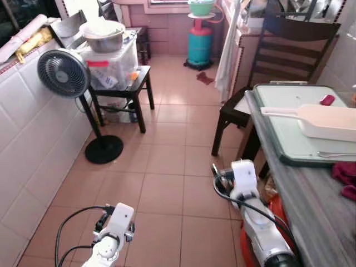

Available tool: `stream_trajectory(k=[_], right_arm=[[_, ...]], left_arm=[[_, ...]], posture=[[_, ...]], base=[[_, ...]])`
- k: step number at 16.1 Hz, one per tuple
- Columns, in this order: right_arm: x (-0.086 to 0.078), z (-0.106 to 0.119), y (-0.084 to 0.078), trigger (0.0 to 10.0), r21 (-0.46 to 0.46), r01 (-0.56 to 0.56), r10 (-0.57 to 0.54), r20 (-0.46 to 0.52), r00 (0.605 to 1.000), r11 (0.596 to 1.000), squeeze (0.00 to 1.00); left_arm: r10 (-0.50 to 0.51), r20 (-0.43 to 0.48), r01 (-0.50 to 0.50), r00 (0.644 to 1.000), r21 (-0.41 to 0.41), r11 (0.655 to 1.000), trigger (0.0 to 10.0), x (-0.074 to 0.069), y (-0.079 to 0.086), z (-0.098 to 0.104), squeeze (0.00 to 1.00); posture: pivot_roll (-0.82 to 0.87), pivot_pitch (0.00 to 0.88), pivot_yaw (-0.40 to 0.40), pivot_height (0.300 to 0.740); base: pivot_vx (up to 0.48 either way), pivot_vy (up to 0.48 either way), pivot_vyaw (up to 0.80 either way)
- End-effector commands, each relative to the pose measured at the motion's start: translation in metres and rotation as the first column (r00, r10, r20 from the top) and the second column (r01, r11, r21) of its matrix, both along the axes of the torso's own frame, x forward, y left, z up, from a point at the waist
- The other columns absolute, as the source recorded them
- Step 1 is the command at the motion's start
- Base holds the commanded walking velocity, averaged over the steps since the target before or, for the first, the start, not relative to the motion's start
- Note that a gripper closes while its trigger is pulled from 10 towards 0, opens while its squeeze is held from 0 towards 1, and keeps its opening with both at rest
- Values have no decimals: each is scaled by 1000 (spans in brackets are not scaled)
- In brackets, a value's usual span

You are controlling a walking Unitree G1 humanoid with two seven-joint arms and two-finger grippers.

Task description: Setting the table

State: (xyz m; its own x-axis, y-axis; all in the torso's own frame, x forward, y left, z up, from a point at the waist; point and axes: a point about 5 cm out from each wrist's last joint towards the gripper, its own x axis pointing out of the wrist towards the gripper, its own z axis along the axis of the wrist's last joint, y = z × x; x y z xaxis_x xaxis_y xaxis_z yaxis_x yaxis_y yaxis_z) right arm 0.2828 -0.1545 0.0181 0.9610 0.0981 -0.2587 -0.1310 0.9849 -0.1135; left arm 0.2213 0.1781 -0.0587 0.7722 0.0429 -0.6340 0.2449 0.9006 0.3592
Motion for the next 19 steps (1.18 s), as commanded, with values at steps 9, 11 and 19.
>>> stream_trajectory(k=[9, 11, 19], right_arm=[[-48, -64, -12, 10000, -67, -7, -15, -318, 948, 998, 0], [-56, -70, -15, 10000, -95, -25, -10, -359, 933, 995, 0], [-72, -87, -13, 10000, -38, 54, -66, -505, 861, 998, 0]], left_arm=[[-93, -113, 101, 989, 62, 993, 10000, -14, 0, -11, 0], [-95, -135, 105, 986, 74, 992, 10000, -19, 2, -14, 0], [-130, -189, 157, 973, 133, 979, 10000, -26, 8, -18, 0]], posture=[[-45, 0, 57, 740], [-48, 0, 64, 740], [-47, 0, 69, 740]], base=[[0, 341, 0], [0, 338, 0], [0, 354, 0]])
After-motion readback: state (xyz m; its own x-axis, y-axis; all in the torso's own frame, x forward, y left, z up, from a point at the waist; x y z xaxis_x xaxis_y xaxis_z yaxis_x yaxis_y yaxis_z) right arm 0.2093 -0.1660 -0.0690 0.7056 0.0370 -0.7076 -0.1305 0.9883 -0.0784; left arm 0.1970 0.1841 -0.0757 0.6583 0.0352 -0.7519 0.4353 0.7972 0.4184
